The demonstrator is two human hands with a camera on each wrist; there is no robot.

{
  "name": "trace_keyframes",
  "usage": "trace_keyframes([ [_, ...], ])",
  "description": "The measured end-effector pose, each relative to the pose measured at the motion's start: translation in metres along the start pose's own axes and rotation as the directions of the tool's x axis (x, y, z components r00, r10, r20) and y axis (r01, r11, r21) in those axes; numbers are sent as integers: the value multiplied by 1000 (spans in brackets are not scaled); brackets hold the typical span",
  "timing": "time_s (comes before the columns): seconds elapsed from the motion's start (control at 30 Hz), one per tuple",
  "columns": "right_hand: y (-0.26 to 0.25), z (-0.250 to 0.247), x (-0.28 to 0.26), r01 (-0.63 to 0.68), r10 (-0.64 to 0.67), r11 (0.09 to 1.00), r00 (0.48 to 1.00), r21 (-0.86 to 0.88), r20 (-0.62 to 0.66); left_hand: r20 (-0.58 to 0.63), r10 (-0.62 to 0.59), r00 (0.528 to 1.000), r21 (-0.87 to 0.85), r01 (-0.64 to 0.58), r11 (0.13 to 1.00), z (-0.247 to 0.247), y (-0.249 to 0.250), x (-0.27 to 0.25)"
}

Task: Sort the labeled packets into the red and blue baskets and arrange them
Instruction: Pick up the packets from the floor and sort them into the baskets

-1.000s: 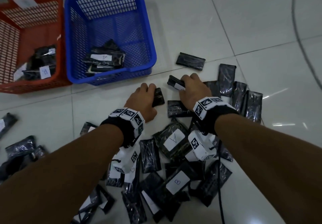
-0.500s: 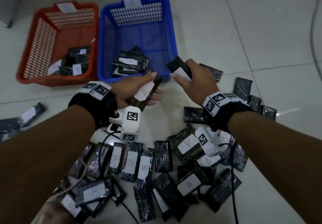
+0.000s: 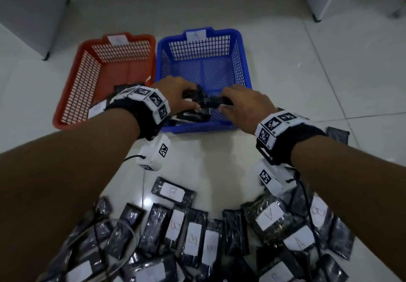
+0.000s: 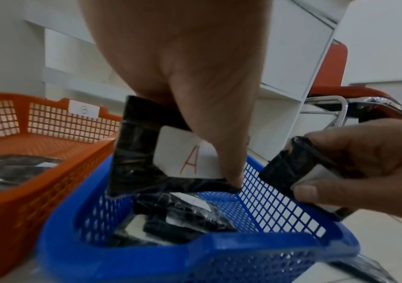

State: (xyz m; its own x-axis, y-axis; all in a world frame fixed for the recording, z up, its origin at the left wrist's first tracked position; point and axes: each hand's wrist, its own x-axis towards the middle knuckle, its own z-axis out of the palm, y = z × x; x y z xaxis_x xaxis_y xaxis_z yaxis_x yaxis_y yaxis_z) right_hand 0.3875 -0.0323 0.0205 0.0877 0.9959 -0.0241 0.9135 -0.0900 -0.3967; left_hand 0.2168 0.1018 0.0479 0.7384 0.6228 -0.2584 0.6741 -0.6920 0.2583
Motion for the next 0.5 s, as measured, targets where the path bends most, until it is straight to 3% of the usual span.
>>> trace_keyframes([
  [0.13,2,4,21,30,-24,999,989,-38,148,98,45,994,10,-47,999,11,-15,28],
  [0.3,-1,19,33,-35,51,997,956,-63,287,-82,-41,996,-58,36,998,22,-38,27],
  [0.43,2,23,31,-83,97,993,977,-79,190,-263,31,964,-108,-62,992,29,-31,24],
  [0.5,10,19,22,-112,114,992,992,-59,48,-339,66,938,-68,-95,993,33,-16,30],
])
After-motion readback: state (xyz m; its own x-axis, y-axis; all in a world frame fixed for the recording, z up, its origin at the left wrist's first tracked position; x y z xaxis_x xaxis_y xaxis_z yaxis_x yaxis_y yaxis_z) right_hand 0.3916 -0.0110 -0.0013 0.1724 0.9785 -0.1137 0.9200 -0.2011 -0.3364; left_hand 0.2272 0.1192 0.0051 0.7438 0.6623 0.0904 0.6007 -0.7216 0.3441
